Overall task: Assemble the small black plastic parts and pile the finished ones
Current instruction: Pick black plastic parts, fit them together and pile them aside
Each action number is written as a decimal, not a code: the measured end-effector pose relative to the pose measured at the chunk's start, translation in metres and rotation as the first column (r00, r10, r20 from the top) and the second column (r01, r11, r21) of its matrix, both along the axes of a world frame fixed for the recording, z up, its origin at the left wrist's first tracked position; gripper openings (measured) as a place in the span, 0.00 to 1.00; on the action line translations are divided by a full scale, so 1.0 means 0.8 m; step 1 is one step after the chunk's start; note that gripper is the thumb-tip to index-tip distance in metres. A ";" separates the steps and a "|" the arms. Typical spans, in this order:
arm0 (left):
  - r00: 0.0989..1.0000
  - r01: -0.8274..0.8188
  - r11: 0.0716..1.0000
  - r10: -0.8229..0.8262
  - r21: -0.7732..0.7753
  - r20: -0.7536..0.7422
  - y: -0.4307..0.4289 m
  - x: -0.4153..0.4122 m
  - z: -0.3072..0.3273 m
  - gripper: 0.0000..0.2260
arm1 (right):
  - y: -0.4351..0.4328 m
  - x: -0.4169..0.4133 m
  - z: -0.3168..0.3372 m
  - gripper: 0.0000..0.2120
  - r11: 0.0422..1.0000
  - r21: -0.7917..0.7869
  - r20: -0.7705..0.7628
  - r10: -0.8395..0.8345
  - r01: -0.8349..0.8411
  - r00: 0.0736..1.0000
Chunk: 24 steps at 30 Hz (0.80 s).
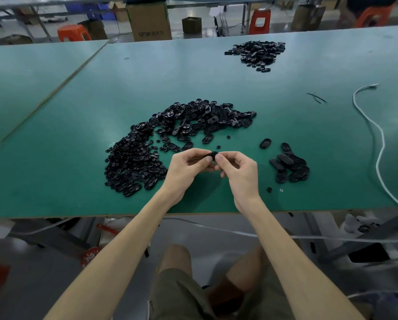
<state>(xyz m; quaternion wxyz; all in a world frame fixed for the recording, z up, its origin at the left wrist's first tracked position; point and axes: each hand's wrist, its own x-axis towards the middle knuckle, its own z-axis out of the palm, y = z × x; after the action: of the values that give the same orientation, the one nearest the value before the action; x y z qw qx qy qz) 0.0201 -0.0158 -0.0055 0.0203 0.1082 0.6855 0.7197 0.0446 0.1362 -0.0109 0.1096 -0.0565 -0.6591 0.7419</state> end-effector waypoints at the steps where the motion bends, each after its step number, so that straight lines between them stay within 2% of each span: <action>1: 1.000 0.006 1.000 -0.006 0.014 0.001 0.000 0.001 0.001 0.06 | 0.000 0.000 0.000 0.02 1.000 0.000 0.001 -0.004 0.004 1.000; 12: 0.999 -0.044 0.993 0.042 -0.112 -0.024 0.006 0.005 0.005 0.05 | 0.000 0.000 -0.002 0.01 1.000 0.016 0.023 -0.016 0.015 1.000; 18: 0.959 -0.235 0.942 0.185 -0.241 -0.212 0.036 -0.012 0.047 0.07 | -0.003 -0.003 -0.001 0.04 0.997 0.039 0.032 -0.062 0.061 0.998; 21: 0.972 -0.145 0.912 0.059 -0.383 -0.228 0.072 -0.018 0.075 0.05 | -0.004 -0.008 -0.002 0.07 0.992 0.123 0.051 -0.046 0.039 0.998; 24: 0.967 0.014 0.786 -0.167 -0.618 -0.191 0.118 -0.019 0.090 0.04 | -0.003 -0.005 -0.007 0.10 0.988 0.152 0.104 -0.055 0.038 0.993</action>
<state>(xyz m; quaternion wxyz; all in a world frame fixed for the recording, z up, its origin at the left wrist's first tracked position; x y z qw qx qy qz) 0.0049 0.0788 0.0666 0.0074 0.2134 0.8727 0.4391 0.0407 0.1338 -0.0163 0.0952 -0.1033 -0.7165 0.6833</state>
